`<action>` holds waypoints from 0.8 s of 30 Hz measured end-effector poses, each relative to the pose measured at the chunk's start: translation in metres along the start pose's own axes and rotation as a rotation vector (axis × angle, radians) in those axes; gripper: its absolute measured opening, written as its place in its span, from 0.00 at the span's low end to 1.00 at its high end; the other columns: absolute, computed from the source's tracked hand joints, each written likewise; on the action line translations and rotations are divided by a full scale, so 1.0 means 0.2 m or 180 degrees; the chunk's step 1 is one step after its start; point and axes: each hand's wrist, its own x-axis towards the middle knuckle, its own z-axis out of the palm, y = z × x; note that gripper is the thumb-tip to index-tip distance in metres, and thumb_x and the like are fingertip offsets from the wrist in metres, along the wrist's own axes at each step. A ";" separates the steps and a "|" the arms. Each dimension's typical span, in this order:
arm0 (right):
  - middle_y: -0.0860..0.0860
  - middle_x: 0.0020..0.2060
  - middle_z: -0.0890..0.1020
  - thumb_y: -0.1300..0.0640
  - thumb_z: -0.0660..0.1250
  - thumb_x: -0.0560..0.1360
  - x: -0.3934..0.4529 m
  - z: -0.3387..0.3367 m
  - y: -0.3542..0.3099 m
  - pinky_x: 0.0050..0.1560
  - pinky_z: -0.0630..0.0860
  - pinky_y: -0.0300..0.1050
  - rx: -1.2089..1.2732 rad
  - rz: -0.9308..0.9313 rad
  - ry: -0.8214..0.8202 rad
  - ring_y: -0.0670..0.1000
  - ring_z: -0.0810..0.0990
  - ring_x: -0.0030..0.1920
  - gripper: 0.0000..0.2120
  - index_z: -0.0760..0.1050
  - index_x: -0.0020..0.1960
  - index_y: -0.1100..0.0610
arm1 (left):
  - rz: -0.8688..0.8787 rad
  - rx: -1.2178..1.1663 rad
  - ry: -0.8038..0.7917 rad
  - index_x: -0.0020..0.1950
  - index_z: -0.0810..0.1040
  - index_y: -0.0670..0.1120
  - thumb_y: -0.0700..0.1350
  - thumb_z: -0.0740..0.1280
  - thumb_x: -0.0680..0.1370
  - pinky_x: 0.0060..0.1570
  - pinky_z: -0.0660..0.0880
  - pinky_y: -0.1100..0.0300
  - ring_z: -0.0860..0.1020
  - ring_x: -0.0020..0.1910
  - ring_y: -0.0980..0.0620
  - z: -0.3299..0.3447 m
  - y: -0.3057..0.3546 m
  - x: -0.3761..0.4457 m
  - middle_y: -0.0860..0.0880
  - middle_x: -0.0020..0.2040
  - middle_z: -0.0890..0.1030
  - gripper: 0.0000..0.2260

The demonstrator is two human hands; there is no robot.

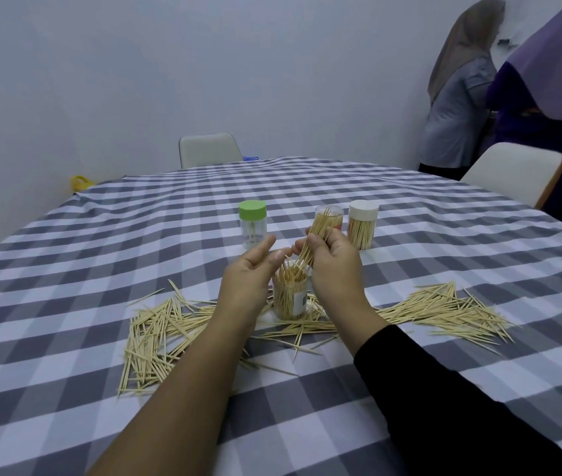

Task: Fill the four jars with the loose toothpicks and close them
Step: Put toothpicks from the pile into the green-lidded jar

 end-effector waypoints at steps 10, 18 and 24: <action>0.49 0.41 0.83 0.57 0.58 0.81 -0.02 0.01 0.00 0.44 0.77 0.45 -0.0046 -0.0002 -0.0050 0.49 0.81 0.44 0.09 0.73 0.45 0.49 | 0.0349 0.0031 0.0318 0.60 0.79 0.50 0.44 0.69 0.76 0.60 0.73 0.61 0.79 0.57 0.56 -0.01 0.03 -0.01 0.48 0.55 0.83 0.13; 0.49 0.43 0.83 0.57 0.59 0.80 -0.03 0.02 0.01 0.47 0.77 0.45 -0.0271 -0.0014 -0.0037 0.50 0.81 0.46 0.07 0.76 0.49 0.55 | 0.0224 0.0574 -0.0104 0.61 0.79 0.47 0.43 0.65 0.79 0.53 0.71 0.71 0.76 0.59 0.58 -0.01 0.01 -0.02 0.52 0.61 0.79 0.11; 0.52 0.44 0.82 0.56 0.61 0.79 -0.04 0.03 0.03 0.51 0.77 0.52 -0.0606 0.0083 -0.0294 0.52 0.80 0.46 0.07 0.77 0.49 0.57 | -0.0298 0.0394 -0.0584 0.75 0.62 0.54 0.45 0.61 0.78 0.59 0.74 0.59 0.78 0.56 0.51 -0.02 0.04 -0.02 0.47 0.57 0.79 0.26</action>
